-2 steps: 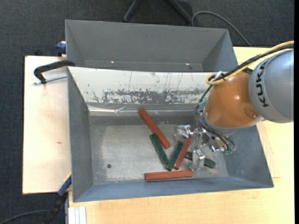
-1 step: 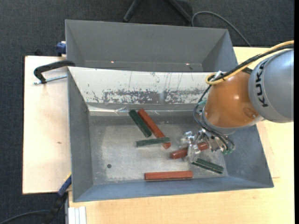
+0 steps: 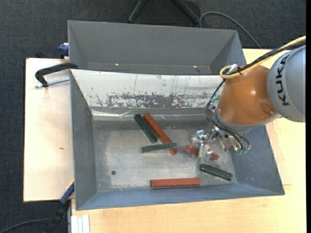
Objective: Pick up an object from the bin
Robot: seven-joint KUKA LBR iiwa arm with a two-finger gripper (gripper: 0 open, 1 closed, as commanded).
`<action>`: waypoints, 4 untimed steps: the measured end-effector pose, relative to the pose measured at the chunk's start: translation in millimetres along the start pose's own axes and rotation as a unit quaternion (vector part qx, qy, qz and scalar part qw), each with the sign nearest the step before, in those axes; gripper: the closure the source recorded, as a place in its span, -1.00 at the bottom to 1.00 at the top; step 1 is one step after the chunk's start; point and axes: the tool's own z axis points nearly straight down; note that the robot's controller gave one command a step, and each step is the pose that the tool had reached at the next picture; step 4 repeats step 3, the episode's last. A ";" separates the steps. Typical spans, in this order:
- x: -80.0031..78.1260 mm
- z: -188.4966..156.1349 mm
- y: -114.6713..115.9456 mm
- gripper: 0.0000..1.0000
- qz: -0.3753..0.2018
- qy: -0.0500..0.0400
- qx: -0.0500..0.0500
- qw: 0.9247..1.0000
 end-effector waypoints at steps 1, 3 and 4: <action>-1.8 -12.0 0.2 1.00 0.000 0.001 0.000 1.000; -5.9 -50.8 0.3 1.00 0.001 0.000 0.000 1.000; -5.9 -50.8 0.3 1.00 0.001 0.000 0.000 1.000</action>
Offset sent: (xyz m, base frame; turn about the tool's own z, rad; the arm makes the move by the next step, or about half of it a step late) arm -0.0001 0.0000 0.0104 0.0000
